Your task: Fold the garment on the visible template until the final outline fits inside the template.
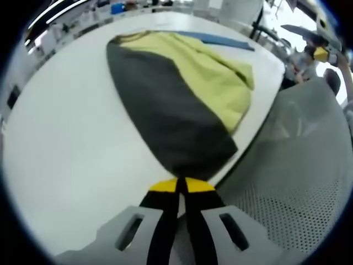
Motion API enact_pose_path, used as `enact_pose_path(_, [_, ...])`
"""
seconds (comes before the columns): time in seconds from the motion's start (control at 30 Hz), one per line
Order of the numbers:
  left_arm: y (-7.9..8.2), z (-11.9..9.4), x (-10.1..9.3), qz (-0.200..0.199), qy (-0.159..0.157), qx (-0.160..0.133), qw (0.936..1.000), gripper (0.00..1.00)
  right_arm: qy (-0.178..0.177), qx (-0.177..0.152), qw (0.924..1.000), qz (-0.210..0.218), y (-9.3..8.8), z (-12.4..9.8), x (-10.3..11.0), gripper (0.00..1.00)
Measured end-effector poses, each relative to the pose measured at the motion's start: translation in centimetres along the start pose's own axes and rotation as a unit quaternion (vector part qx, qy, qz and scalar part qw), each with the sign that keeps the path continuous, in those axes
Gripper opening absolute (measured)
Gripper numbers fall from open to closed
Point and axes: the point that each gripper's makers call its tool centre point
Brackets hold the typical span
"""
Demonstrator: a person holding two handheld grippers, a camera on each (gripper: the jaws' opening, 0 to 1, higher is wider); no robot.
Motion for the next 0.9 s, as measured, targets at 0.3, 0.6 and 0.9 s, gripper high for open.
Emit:
enact_pose_path(0.3, [0.0, 0.0, 0.0, 0.008, 0.003, 0.006, 0.9999, 0.0, -0.004, -0.007, 1.0, 0.003, 0.2, -0.2, -0.2, 0.99])
enact_pose_path(0.6, [-0.4, -0.5, 1.5, 0.027, 0.027, 0.019, 0.9991, 0.0, -0.005, -0.006, 1.0, 0.001, 0.4, -0.4, -0.2, 0.99])
enact_pose_path(0.9, [0.6, -1.3, 1.8, 0.006, 0.021, -0.011, 0.9997, 0.0, -0.002, -0.007, 1.0, -0.006, 1.0, 0.0, -0.2, 0.99])
Point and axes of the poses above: the point that each gripper's makers call its tool centre point, and the gripper's own axes: z roughly forward along the fingers, x roughly to its left, y roughly out of its top, and after that the axes turned 7 degrees about -x, right-handed
